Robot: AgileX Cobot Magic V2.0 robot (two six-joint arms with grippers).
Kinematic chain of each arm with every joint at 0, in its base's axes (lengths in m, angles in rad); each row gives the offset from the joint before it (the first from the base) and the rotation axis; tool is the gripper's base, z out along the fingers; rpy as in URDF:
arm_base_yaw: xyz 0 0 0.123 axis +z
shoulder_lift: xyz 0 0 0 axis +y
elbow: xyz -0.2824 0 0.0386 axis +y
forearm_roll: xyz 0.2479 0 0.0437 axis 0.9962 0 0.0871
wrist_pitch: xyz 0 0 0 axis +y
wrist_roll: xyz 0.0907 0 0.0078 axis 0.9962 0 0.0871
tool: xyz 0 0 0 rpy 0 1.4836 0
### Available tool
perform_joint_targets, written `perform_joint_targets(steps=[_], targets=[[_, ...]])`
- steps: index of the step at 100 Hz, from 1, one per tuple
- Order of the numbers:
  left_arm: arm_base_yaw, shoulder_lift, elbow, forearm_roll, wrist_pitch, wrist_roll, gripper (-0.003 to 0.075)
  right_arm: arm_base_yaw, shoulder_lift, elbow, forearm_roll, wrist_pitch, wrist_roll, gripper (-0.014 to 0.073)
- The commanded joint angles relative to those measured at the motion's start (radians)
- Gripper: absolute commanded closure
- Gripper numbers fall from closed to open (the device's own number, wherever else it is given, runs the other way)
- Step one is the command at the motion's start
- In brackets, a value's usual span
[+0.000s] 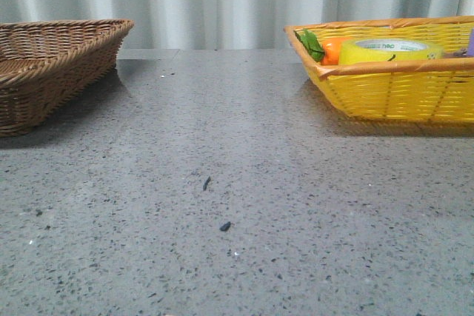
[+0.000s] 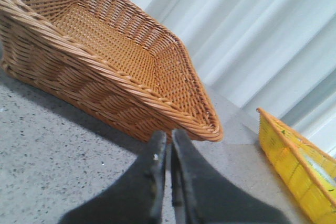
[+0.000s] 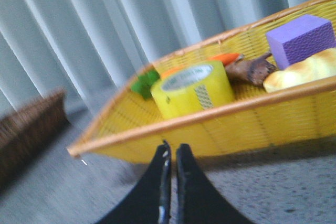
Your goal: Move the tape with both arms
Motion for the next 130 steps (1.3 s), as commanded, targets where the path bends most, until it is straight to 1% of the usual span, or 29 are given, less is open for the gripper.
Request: perform_joint_targets(steps=[1,7,12,18,26,29,33,37,38,42,45,48,49,51,55,62,67,77,86,98,113,130], targets=[[0.003,-0.024,-0.075,0.004,-0.042,0.003,0.0741,-0.009,0.025,-0.079,0.065,-0.053,0.005,0.0655],[0.003,-0.004,-0.147,0.09,0.003,0.003,0.0741,-0.009,0.049,-0.156,0.03,0.047,0.003,0.0655],[0.003,0.028,-0.212,0.171,0.069,0.003,0.0741,-0.009,0.086,-0.231,-0.006,0.122,0.003,0.0655],[0.003,0.086,-0.285,0.261,0.131,0.003,0.0741,-0.009,0.148,-0.328,-0.041,0.188,0.003,0.0655],[0.003,0.177,-0.385,0.328,0.183,0.005,0.0736,-0.009,0.267,-0.446,-0.044,0.25,-0.032,0.0655],[0.003,0.211,-0.416,0.336,0.195,0.005,0.0722,-0.009,0.311,-0.501,-0.044,0.271,-0.036,0.0654],[0.003,0.264,-0.46,0.334,0.207,0.023,0.0677,-0.009,0.377,-0.558,-0.044,0.31,-0.058,0.0651],[-0.002,0.316,-0.496,0.325,0.218,0.056,0.0617,-0.009,0.431,-0.627,-0.044,0.355,-0.091,0.0638],[-0.003,0.325,-0.51,0.325,0.224,0.062,0.0588,-0.009,0.452,-0.639,-0.044,0.364,-0.096,0.0634],[-0.009,0.383,-0.55,0.32,0.239,0.098,0.0473,-0.009,0.515,-0.718,-0.044,0.417,-0.116,0.0591],[-0.012,0.406,-0.574,0.32,0.246,0.11,0.0423,-0.009,0.554,-0.752,-0.044,0.454,-0.118,0.0566],[-0.017,0.436,-0.595,0.32,0.248,0.12,0.0348,-0.009,0.594,-0.806,-0.044,0.491,-0.126,0.0519],[-0.016,0.449,-0.604,0.32,0.248,0.121,0.0348,-0.009,0.613,-0.817,-0.044,0.508,-0.133,0.051],[-0.02,0.469,-0.616,0.32,0.249,0.127,0.0301,-0.009,0.633,-0.849,-0.044,0.536,-0.151,0.0478],[-0.025,0.499,-0.633,0.32,0.249,0.132,0.0258,-0.009,0.692,-0.911,-0.044,0.582,-0.182,0.0415],[-0.032,0.548,-0.658,0.318,0.249,0.132,0.0248,-0.005,0.791,-1.01,-0.039,0.672,-0.242,0.0332],[-0.041,0.576,-0.668,0.318,0.249,0.132,0.0249,0.002,0.859,-1.076,-0.038,0.732,-0.264,0.0298],[-0.057,0.606,-0.673,0.299,0.239,0.132,0.0249,0.021,1.006,-1.194,-0.038,0.829,-0.299,0.0288],[-0.072,0.613,-0.673,0.289,0.239,0.132,0.0249,0.042,1.113,-1.28,-0.038,0.875,-0.325,0.0288],[-0.086,0.613,-0.673,0.287,0.239,0.132,0.0249,0.062,1.258,-1.356,-0.038,0.894,-0.344,0.0288],[-0.086,0.613,-0.673,0.287,0.239,0.132,0.0249,0.062,1.398,-1.424,-0.04,0.857,-0.348,0.0288],[-0.086,0.613,-0.673,0.287,0.241,0.132,0.0249,0.062,1.524,-1.461,-0.04,0.831,-0.348,0.0288]])
